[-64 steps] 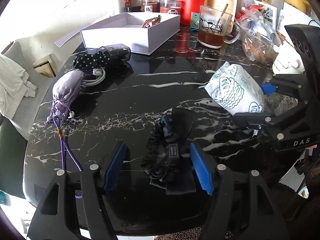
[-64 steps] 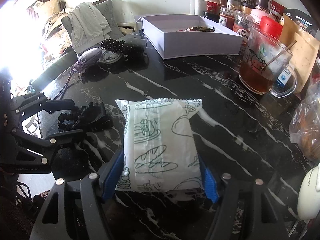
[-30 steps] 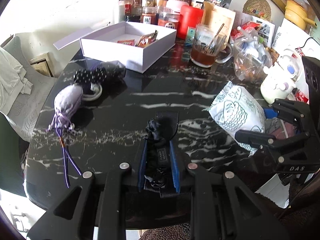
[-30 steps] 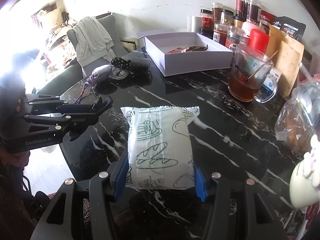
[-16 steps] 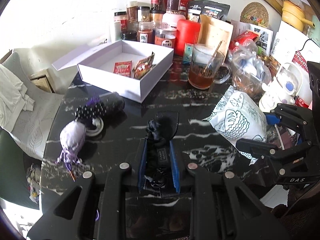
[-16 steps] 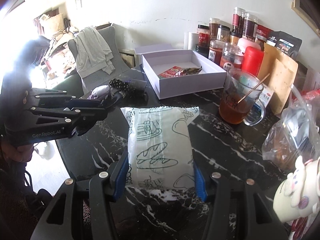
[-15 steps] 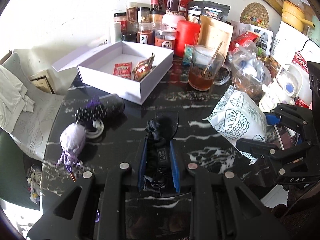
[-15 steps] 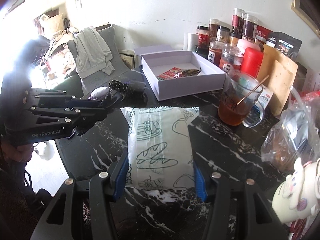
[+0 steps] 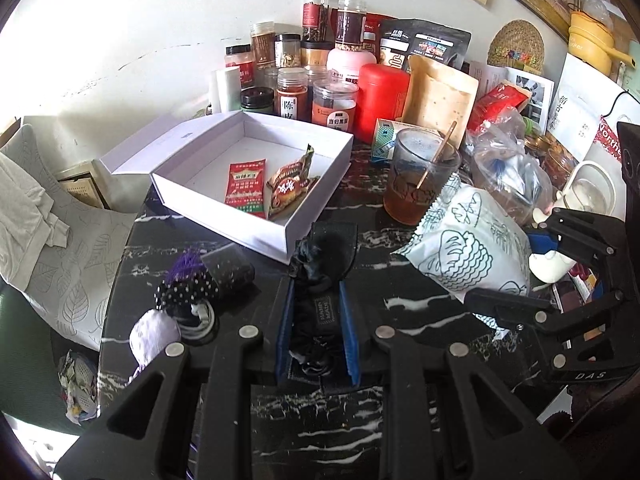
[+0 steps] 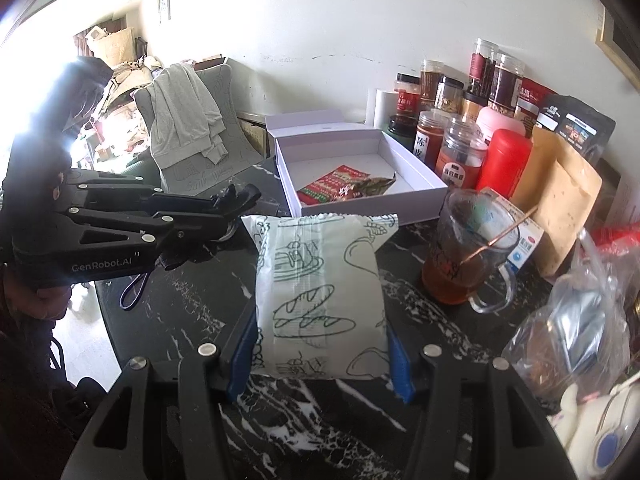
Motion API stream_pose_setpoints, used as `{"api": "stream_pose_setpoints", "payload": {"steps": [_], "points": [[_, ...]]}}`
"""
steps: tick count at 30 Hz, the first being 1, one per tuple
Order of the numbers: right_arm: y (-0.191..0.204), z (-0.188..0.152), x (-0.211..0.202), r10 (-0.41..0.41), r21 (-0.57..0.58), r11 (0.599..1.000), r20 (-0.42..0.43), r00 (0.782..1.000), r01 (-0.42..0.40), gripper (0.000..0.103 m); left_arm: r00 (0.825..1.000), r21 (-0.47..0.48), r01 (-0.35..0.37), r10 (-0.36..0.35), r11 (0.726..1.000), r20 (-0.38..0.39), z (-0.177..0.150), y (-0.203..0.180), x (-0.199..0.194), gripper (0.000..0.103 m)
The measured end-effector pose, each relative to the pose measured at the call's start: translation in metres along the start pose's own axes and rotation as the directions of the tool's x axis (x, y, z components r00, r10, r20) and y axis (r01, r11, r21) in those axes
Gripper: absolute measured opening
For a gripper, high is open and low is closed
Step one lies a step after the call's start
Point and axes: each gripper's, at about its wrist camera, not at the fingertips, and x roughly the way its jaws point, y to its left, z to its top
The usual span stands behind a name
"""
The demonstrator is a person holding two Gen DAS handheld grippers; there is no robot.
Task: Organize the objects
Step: 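Carry the tissue pack and scrunchie with both tools toward the white box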
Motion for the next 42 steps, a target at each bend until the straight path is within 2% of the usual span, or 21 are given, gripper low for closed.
{"api": "stream_pose_setpoints", "payload": {"steps": [21, 31, 42], "points": [[-0.044, 0.072, 0.057, -0.011, -0.002, 1.0, 0.005, 1.0, 0.011, 0.056, 1.0, 0.028, 0.017, -0.017, 0.999, 0.008, 0.094, 0.022, 0.066, 0.021], [-0.063, 0.112, 0.084, -0.047, -0.01, 0.999, 0.024, 0.999, 0.047, 0.056, 0.999, 0.041, 0.003, -0.005, 0.999, 0.036, 0.135, 0.056, 0.094, 0.021], [-0.074, 0.153, 0.123, -0.085, 0.029, 0.996, 0.027, 0.996, 0.085, 0.056, 1.0, 0.02, -0.007, 0.006, 1.0, 0.029, 0.172, 0.093, 0.137, 0.021]]}}
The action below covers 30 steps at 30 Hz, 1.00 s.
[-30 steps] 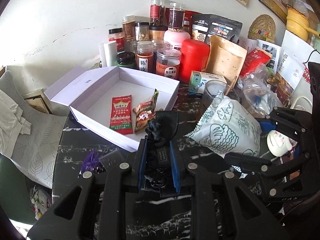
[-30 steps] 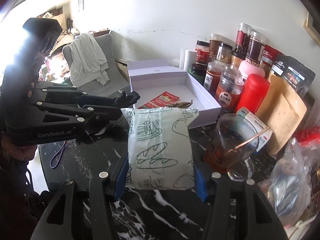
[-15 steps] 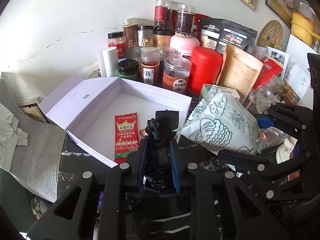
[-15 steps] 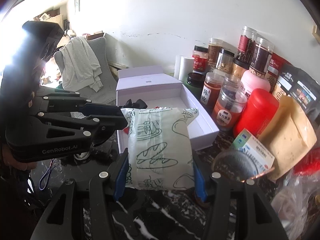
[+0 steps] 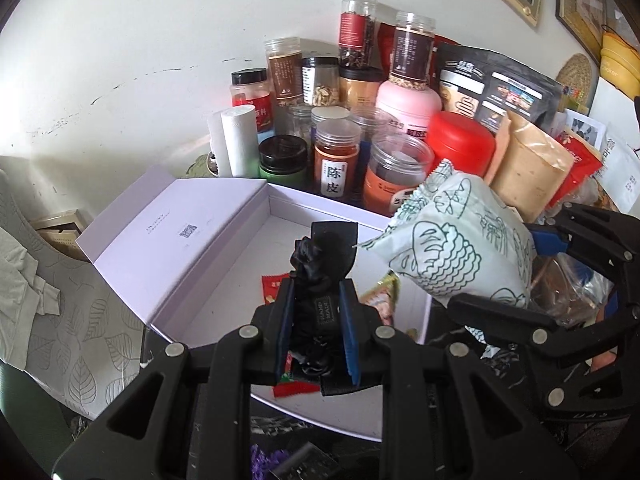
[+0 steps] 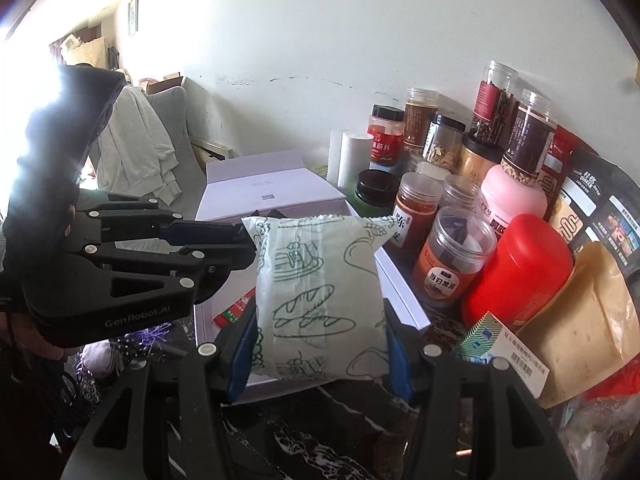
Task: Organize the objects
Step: 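Carry the tissue pack and scrunchie with both tools toward the white box, then lower the tissue pack with the right tool while the left lowers the scrunchie into the box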
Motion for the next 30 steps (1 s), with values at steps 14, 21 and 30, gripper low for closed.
{"api": "stream_pose_setpoints", "payload": {"steps": [14, 21, 30], "points": [[-0.015, 0.035, 0.056, -0.04, 0.07, 0.997, -0.006, 0.999, 0.041, 0.056, 0.999, -0.007, -0.035, 0.035, 0.999, -0.017, 0.029, 0.04, 0.055, 0.021], [-0.026, 0.044, 0.086, -0.065, 0.095, 0.993, -0.024, 0.998, 0.067, 0.056, 0.998, 0.009, -0.048, 0.048, 0.999, -0.049, 0.039, 0.053, 0.09, 0.021], [-0.03, 0.038, 0.121, -0.064, 0.109, 0.991, -0.082, 0.995, 0.072, 0.056, 0.992, 0.011, -0.035, 0.036, 0.999, -0.123, 0.035, 0.057, 0.135, 0.021]]}}
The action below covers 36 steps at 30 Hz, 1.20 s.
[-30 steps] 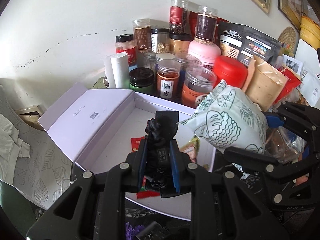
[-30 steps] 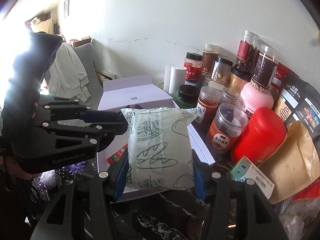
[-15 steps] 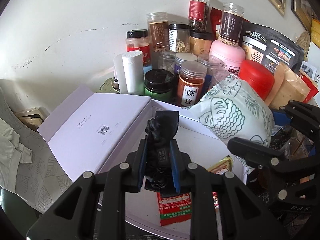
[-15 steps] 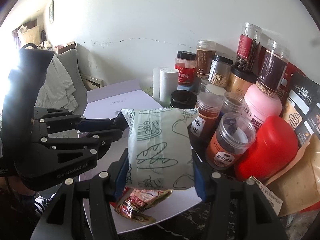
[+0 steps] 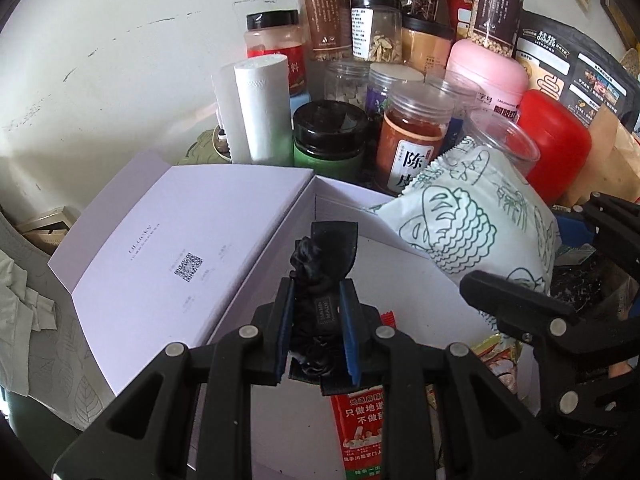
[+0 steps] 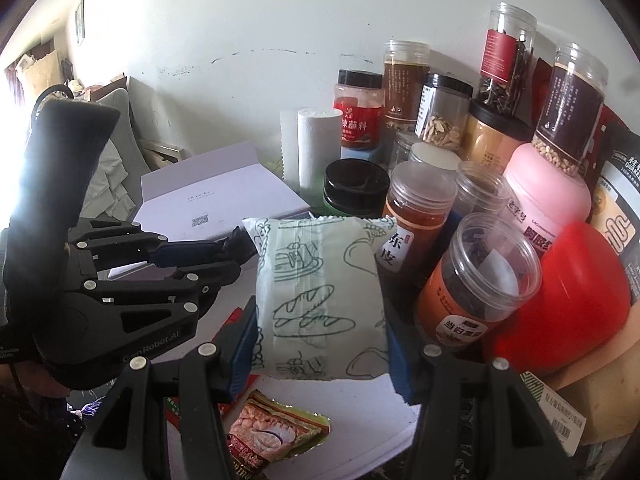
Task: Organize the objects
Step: 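Lower the tissue pack with the right tool while the left lowers the scrunchie into the box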
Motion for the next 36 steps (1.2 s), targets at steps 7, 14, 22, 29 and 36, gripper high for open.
{"api": "stream_pose_setpoints", "payload": {"steps": [7, 14, 22, 29, 36], "points": [[0.003, -0.004, 0.022, -0.031, 0.002, 1.0, -0.058, 0.998, 0.031, 0.056, 0.999, -0.002, -0.021, 0.021, 1.0, -0.041, -0.006, 0.0, 0.02, 0.021], [0.004, -0.006, 0.035, -0.03, 0.017, 0.999, -0.101, 0.994, 0.032, 0.056, 0.996, -0.015, -0.056, 0.055, 0.998, -0.073, -0.01, 0.005, 0.036, 0.021], [0.006, -0.01, 0.047, -0.034, 0.017, 0.999, -0.141, 0.989, 0.037, 0.056, 0.993, -0.005, -0.078, 0.077, 0.997, -0.084, -0.011, 0.007, 0.041, 0.021], [0.009, -0.012, 0.052, -0.051, 0.009, 0.999, -0.159, 0.986, 0.053, 0.056, 0.988, -0.008, -0.087, 0.086, 0.996, -0.127, -0.012, 0.01, 0.047, 0.022], [0.006, -0.014, 0.059, -0.044, 0.027, 0.998, -0.191, 0.981, 0.05, 0.056, 0.987, -0.027, -0.091, 0.086, 0.996, -0.138, -0.011, 0.012, 0.048, 0.025]]}}
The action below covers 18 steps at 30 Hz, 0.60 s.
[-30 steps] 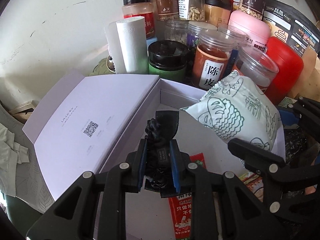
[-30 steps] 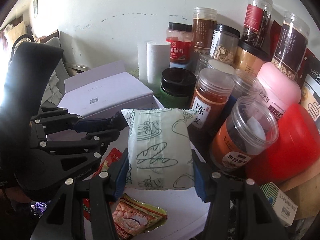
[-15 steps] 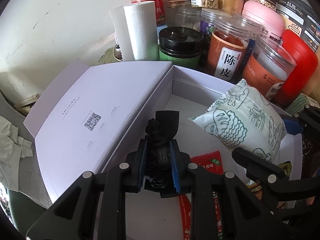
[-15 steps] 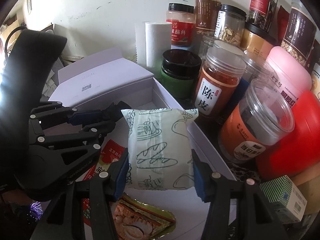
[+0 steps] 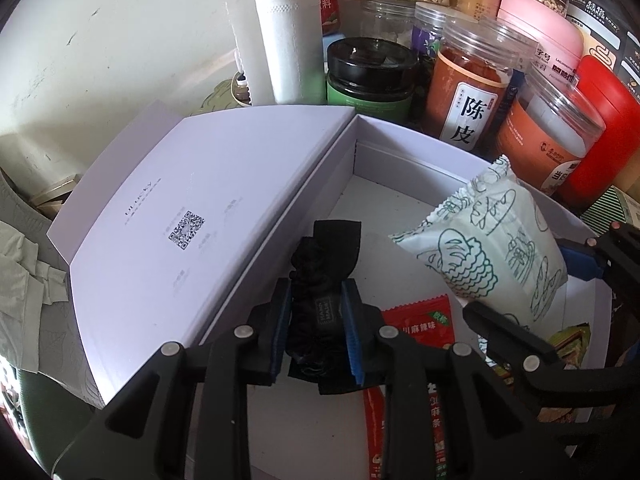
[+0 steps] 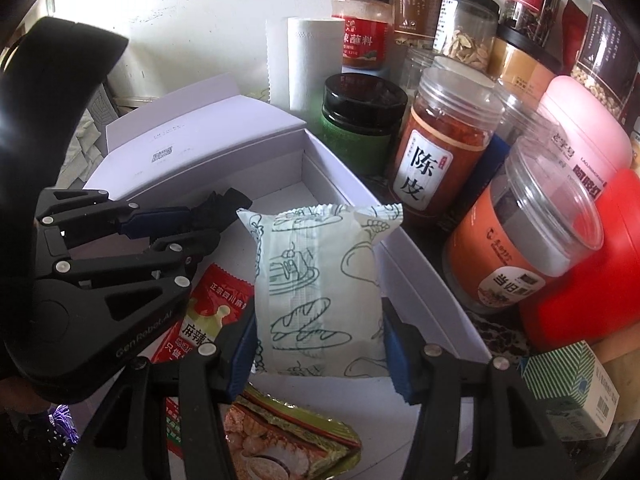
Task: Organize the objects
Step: 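Lower the tissue pack with the right tool while the left lowers the scrunchie into the box, then open both tools and withdraw them from the box toward the loose items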
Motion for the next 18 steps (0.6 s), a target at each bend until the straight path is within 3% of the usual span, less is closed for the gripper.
{"api": "stream_pose_setpoints", "payload": {"steps": [11, 18], "points": [[-0.001, -0.002, -0.005, -0.017, 0.011, 1.0, -0.02, 1.0, 0.017, 0.057, 0.999, -0.032, 0.001, -0.002, 0.999, -0.036, -0.001, 0.004, -0.002, 0.032], [-0.006, -0.004, -0.015, -0.013, 0.045, 0.999, -0.008, 1.0, 0.013, 0.062, 1.0, -0.028, -0.011, 0.011, 1.0, -0.014, 0.002, 0.002, -0.019, 0.034]]}}
